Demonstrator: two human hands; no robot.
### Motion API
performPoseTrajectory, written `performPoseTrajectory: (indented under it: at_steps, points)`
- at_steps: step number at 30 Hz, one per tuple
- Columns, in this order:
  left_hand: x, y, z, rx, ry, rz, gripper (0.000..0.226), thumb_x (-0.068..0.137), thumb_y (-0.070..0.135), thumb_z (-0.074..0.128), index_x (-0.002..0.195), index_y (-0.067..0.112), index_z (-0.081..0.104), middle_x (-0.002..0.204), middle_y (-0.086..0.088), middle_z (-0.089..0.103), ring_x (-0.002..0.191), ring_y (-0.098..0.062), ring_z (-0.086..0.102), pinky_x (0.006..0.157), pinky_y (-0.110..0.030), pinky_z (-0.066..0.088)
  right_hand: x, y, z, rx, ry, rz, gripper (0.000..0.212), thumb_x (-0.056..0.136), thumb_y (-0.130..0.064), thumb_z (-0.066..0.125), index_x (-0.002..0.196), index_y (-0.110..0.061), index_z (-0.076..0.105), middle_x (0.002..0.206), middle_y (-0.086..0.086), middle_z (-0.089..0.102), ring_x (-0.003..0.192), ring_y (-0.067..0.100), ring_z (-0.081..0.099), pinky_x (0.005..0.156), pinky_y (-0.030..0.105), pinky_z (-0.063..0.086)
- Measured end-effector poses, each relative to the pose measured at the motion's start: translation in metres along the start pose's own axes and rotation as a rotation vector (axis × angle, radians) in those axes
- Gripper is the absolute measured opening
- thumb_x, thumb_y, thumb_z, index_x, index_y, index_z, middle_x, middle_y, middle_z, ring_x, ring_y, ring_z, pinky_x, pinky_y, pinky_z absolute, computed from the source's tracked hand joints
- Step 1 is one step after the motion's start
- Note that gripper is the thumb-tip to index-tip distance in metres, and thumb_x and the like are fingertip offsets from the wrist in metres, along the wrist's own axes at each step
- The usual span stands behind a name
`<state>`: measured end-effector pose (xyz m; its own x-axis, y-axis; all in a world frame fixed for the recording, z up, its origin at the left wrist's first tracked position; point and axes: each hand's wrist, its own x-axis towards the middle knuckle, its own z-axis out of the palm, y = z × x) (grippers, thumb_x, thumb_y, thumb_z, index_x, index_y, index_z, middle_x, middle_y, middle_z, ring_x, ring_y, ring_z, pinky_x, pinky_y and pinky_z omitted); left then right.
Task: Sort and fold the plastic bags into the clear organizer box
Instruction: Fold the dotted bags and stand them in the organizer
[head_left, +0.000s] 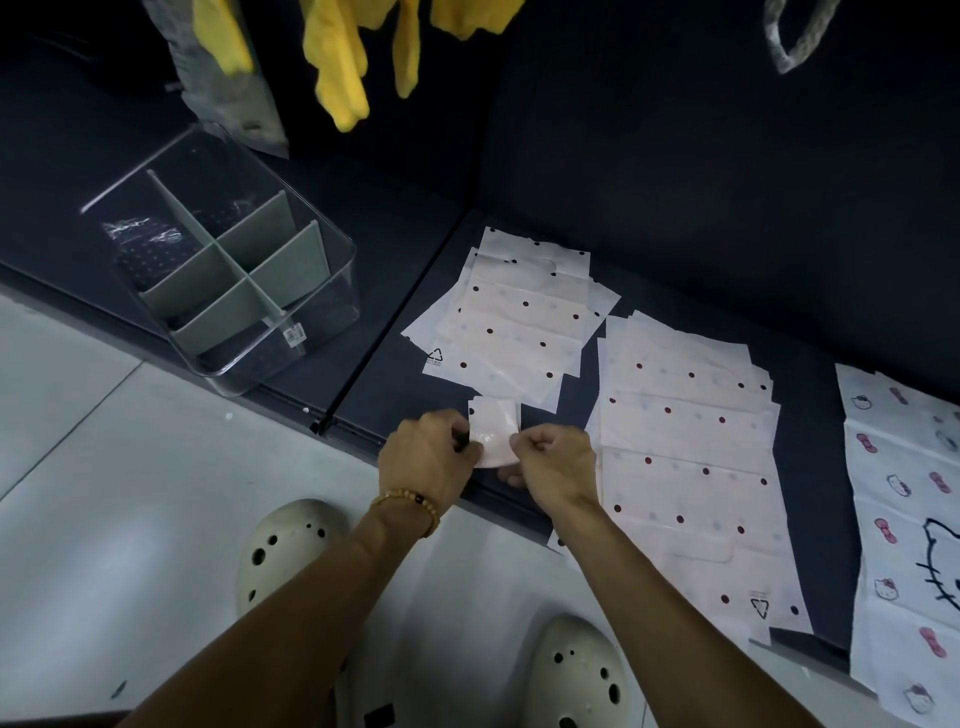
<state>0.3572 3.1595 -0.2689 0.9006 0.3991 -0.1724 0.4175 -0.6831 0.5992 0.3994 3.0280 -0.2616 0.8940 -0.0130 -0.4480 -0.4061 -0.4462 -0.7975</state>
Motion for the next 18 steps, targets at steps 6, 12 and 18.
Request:
performPoseTrajectory:
  at_steps: [6, 12, 18]
  points:
    - [0.007, -0.009, 0.005, 0.145, 0.055, 0.372, 0.045, 0.079, 0.029, 0.071, 0.12, 0.022, 0.054, 0.119, -0.001, 0.054, 0.109, -0.022, 0.05, 0.085, -0.037, 0.046, 0.01, 0.0, -0.006, -0.158, -0.087, -0.054, 0.016, 0.095, -0.013, 0.055, 0.081, -0.016, 0.062, 0.065, 0.005, 0.068, 0.048, 0.011, 0.066, 0.046, 0.018, 0.05]
    - [0.015, -0.015, 0.006, 0.396, -0.11, 0.631, 0.04, 0.095, 0.023, 0.051, 0.134, 0.024, 0.049, 0.141, -0.001, 0.043, 0.125, -0.024, 0.038, 0.099, -0.037, 0.036, 0.026, -0.008, -0.016, -0.43, -0.187, -0.208, 0.017, 0.092, -0.016, 0.059, 0.078, -0.022, 0.066, 0.076, -0.002, 0.067, 0.057, 0.006, 0.062, 0.056, 0.019, 0.049]
    - [0.012, -0.004, 0.006, 0.29, -0.072, 0.587, 0.029, 0.096, 0.021, 0.051, 0.122, 0.012, 0.061, 0.123, -0.009, 0.051, 0.11, -0.026, 0.044, 0.092, -0.038, 0.048, 0.003, 0.01, -0.027, -0.681, 0.119, -0.711, 0.025, 0.092, -0.016, 0.058, 0.113, -0.005, 0.065, 0.114, 0.007, 0.06, 0.096, 0.022, 0.061, 0.087, 0.035, 0.053]
